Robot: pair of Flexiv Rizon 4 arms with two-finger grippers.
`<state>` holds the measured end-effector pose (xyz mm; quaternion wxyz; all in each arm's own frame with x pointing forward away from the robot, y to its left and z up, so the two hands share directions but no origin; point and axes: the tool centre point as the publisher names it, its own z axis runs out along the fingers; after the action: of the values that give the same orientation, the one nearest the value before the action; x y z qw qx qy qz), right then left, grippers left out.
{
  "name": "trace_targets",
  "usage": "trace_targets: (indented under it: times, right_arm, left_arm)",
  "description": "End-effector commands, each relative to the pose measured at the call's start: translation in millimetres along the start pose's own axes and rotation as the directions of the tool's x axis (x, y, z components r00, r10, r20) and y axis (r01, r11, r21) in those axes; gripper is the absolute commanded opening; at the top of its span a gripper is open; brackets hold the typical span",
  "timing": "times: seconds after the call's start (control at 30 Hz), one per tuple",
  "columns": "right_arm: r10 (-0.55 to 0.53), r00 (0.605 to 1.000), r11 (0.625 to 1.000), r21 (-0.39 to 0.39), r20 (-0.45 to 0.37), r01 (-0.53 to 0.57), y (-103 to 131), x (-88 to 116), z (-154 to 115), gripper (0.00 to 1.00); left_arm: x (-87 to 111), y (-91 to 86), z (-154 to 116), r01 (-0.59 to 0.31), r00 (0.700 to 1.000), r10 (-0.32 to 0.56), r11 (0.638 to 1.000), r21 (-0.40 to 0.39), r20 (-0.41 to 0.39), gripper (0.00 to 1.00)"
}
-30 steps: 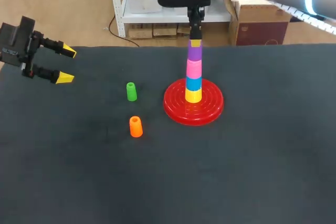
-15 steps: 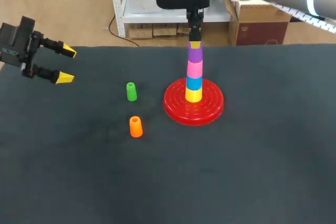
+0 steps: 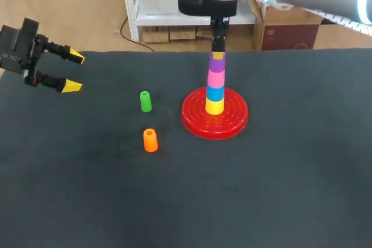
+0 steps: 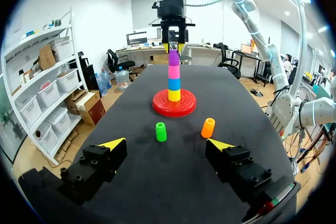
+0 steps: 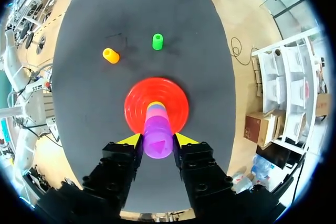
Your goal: Pick up and stack the cylinders on the red base in this order: pink,purple,orange,green
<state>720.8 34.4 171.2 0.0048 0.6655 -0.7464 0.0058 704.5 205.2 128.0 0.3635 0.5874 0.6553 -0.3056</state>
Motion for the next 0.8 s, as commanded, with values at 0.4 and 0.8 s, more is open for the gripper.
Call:
trace_targets:
  times: [0.4, 0.8]
  right_arm:
    - [-0.122, 0.992, 0.99, 0.071, 0.037, 0.119, 35.4, -40.8, -21.0, 1.0]
    - [-0.206, 0.978, 0.977, 0.055, 0.028, 0.204, 113.2, -84.9, 43.3, 1.0]
  left_arm:
    - [0.7, -0.7, -0.2, -0.002, 1.0, 0.002, 1.0, -0.002, 0.002, 1.0]
    - [0.7, -0.7, -0.2, -0.002, 1.0, 0.002, 1.0, -0.002, 0.002, 1.0]
